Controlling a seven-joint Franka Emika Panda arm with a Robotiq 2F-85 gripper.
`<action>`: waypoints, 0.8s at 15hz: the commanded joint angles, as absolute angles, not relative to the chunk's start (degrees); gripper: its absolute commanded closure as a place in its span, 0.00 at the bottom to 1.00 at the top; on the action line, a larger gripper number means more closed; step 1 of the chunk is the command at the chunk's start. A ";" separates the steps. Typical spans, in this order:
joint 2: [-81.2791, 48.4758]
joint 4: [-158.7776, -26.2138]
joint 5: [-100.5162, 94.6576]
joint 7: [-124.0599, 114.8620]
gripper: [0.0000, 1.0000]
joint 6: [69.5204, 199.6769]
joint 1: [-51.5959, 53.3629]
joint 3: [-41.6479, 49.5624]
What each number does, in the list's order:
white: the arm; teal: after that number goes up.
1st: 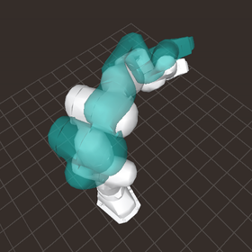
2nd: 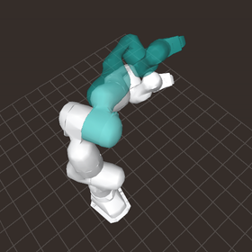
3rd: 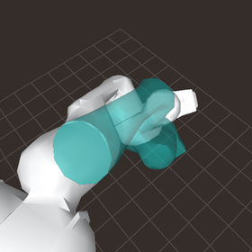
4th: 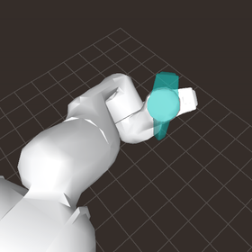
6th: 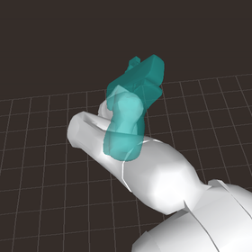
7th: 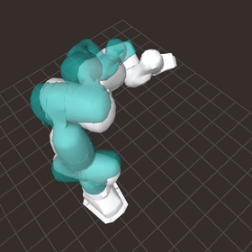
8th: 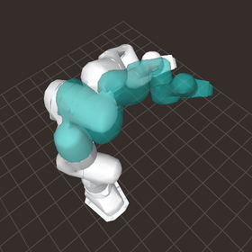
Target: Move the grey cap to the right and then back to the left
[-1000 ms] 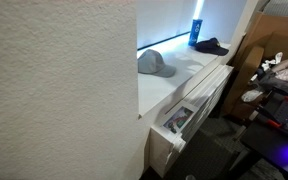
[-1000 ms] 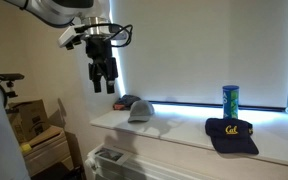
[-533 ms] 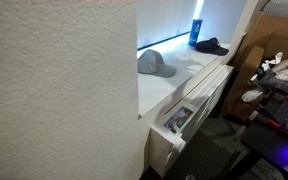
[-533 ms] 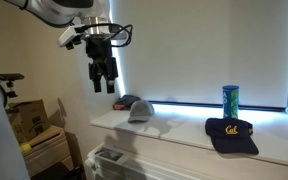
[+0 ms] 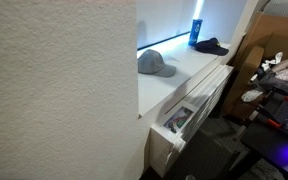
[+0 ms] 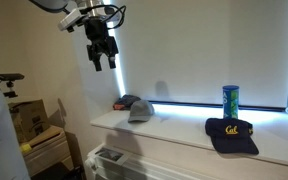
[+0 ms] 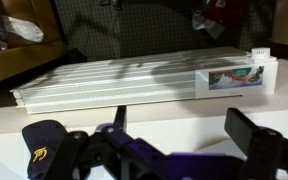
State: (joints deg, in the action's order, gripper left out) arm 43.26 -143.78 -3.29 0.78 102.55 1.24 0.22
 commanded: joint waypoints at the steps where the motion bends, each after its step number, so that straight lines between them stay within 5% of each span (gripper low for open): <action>1: 35.24 -137.98 -3.97 3.14 0.00 95.55 0.81 1.11; 6: 31.36 -139.26 -9.66 12.69 0.00 86.55 -1.69 7.47; 12: 32.86 -139.79 -7.89 8.38 0.00 89.72 -0.63 4.96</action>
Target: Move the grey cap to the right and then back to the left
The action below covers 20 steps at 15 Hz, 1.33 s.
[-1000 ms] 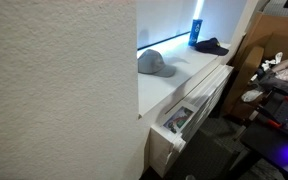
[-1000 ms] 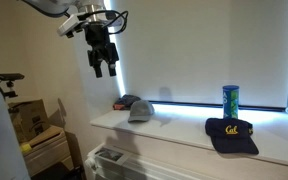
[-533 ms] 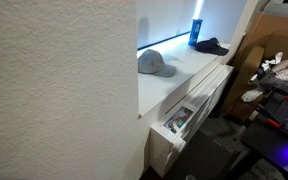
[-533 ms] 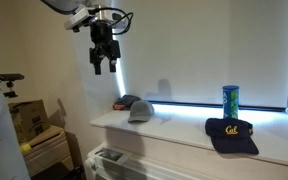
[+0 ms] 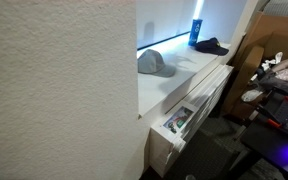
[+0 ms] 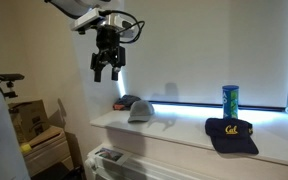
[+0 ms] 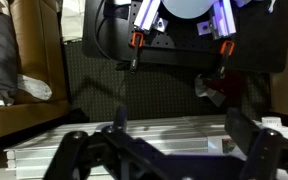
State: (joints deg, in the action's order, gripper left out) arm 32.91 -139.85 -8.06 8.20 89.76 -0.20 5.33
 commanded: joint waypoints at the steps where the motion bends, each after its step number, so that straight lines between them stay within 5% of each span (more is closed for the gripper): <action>1: 32.88 -139.79 -7.89 8.36 0.00 89.71 -0.61 4.93; 11: 36.47 -147.15 -13.96 30.61 0.00 74.91 3.88 7.33; 16: 28.81 -150.92 -7.24 22.20 0.00 77.45 13.11 -3.76; 20: 28.10 -150.05 -6.40 21.97 0.00 76.45 13.89 -4.23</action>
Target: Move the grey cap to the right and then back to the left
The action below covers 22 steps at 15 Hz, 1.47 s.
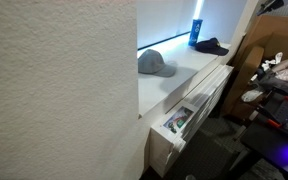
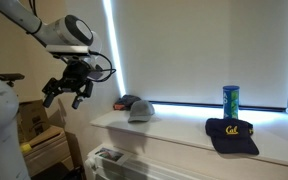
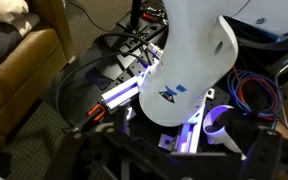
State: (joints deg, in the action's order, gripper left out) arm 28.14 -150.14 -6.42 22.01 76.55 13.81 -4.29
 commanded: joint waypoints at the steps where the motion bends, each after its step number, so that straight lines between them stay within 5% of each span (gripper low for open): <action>1: 28.14 -150.08 -6.58 21.99 0.00 76.45 13.82 -4.07; 11: 13.82 -142.48 10.37 24.75 0.00 112.93 21.12 -10.67; 17: 13.23 -143.53 9.64 24.12 0.00 112.92 20.60 -11.86; 22: 9.24 -140.01 12.97 26.38 0.00 133.54 21.12 -11.92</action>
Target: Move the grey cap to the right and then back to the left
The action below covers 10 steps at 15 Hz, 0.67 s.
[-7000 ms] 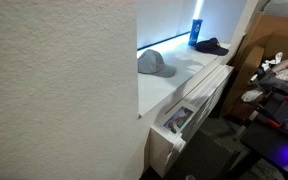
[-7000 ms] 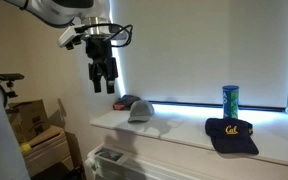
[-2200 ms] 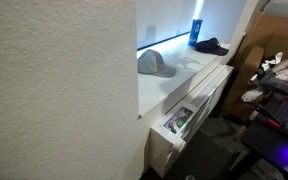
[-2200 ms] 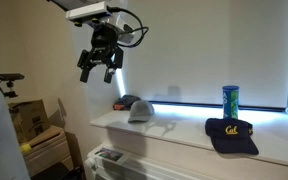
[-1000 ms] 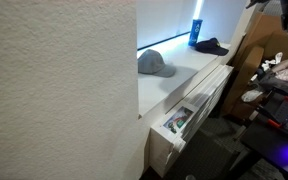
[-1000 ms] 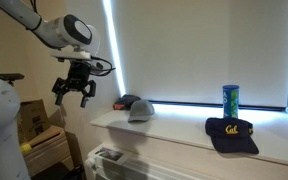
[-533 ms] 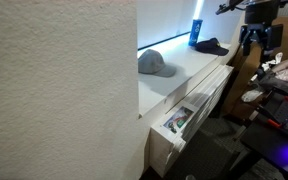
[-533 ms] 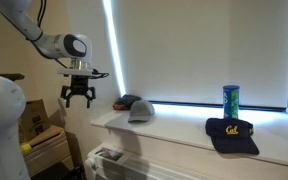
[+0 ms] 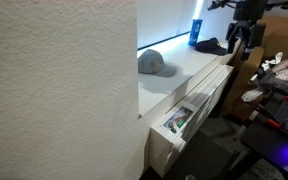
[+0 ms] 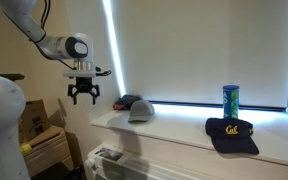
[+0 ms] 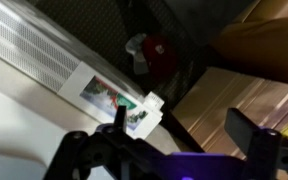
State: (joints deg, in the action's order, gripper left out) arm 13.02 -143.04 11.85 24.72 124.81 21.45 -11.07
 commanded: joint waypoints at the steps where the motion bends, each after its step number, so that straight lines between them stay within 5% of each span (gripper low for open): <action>1: 7.67 -139.19 12.31 26.66 0.00 138.44 21.28 -12.24; 6: -3.27 -134.36 10.25 28.62 0.00 164.34 20.04 -12.63; 10: -4.12 -134.87 11.94 27.69 0.00 166.57 20.71 -11.85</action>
